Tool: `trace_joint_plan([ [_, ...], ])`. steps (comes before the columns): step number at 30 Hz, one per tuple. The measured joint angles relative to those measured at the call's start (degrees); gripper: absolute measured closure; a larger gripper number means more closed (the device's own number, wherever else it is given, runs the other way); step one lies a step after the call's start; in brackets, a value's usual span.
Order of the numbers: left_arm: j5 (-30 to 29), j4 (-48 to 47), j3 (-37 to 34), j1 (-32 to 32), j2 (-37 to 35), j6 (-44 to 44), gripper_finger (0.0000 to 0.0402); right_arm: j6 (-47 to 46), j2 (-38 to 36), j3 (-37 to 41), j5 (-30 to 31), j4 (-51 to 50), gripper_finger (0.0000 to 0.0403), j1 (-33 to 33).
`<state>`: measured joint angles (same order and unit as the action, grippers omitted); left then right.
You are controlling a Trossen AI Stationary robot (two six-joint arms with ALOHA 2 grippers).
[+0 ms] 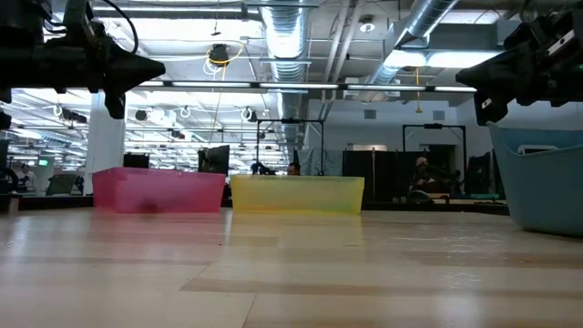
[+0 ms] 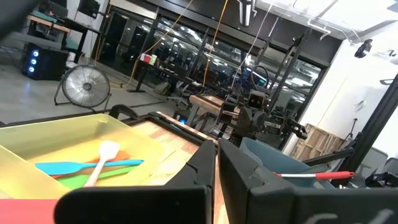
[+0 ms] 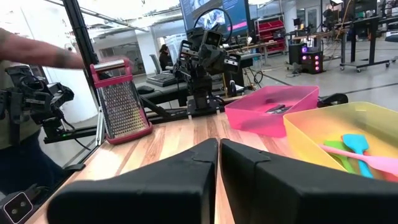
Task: Pick & Place Kitchen Items
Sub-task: Return to Home Position
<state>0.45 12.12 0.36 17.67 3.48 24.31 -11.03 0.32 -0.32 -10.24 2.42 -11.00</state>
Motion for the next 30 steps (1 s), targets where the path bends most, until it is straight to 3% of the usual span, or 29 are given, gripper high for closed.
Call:
trace_joint_plan([
  [30, 0.01, 0.9, 0.0, 0.0, 0.01, 0.01, 0.0401, -0.02, 0.0, 0.0, -0.02, -0.01, 0.0387, 0.0],
])
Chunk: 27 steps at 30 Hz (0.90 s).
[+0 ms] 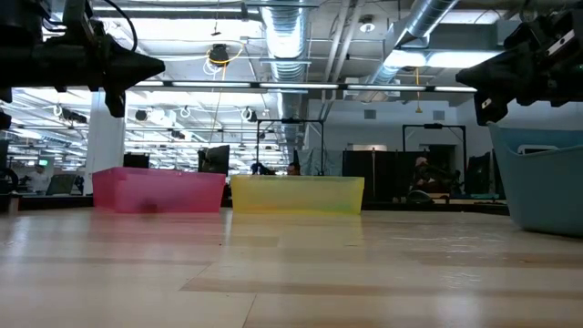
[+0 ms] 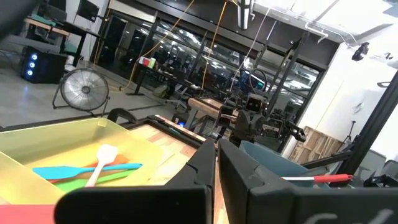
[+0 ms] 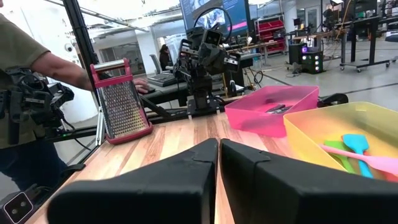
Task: Pick & Place Kitchen Items
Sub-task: Return to Home Position
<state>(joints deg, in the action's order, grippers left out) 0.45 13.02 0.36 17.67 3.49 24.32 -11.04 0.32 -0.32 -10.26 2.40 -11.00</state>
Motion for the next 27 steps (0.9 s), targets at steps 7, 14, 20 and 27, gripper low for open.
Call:
trace_joint_plan([
  [7, -0.01, 0.04, 0.0, 0.0, 0.0, 0.0, 0.0401, 0.02, 0.0, 0.0, 0.0, 0.01, 0.0384, 0.0],
  [14, -0.01, 0.09, 0.0, 0.0, 0.0, 0.0, 0.0401, 0.0, 0.01, 0.0, 0.0, 0.0, 0.0383, 0.0],
  [20, 0.01, 0.11, 0.0, 0.0, 0.0, 0.0, 0.0401, 0.0, 0.02, 0.0, -0.02, 0.0, 0.0386, 0.0],
  [27, 0.01, 0.13, 0.0, 0.01, 0.0, 0.0, 0.0401, -0.01, 0.0, 0.0, -0.02, -0.01, 0.0385, 0.0],
])
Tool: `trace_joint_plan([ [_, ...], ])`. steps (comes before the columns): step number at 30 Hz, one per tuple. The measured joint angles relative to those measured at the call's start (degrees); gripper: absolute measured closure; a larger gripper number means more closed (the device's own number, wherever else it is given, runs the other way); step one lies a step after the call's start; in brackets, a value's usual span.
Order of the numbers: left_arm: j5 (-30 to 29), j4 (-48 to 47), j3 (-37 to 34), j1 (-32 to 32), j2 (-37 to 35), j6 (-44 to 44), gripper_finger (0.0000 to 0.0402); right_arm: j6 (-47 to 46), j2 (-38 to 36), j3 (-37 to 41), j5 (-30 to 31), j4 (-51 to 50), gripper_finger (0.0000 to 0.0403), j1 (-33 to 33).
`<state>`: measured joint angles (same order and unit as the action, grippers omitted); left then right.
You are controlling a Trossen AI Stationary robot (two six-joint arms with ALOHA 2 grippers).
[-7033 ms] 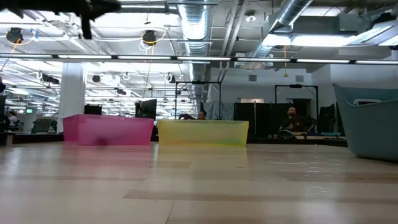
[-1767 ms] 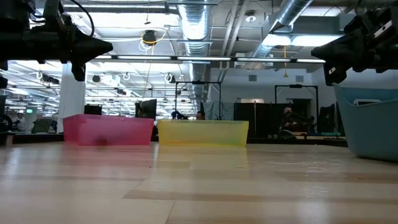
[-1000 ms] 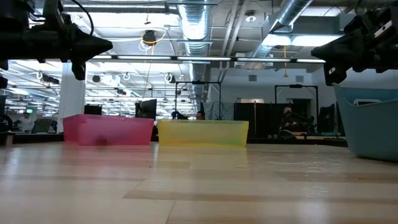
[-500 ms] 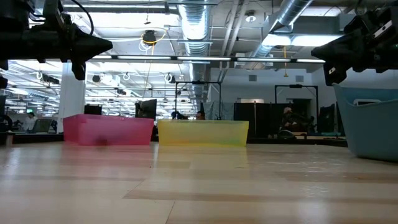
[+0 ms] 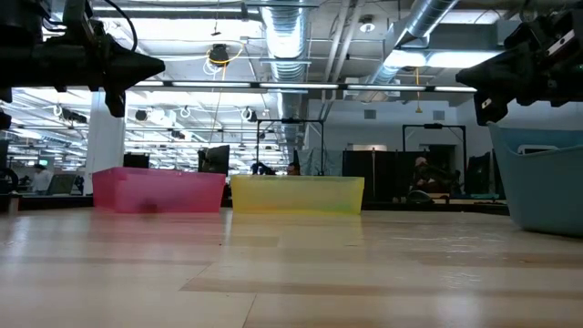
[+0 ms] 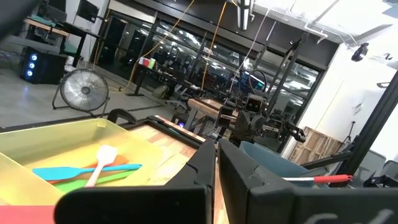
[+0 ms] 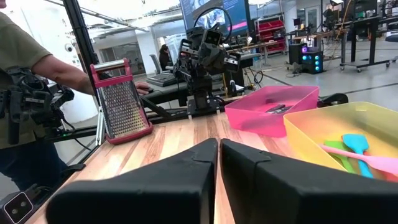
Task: Pick & Place Kitchen Items
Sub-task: Return to Home Position
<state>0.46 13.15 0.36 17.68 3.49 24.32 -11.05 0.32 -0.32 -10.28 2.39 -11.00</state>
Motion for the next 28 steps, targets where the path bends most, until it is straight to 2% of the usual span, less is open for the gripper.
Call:
trace_joint_plan([
  [28, 0.01, 0.02, 0.0, 0.0, 0.0, 0.0, 0.04, 0.01, 0.01, 0.0, 0.0, 0.02, 0.038, 0.0],
])
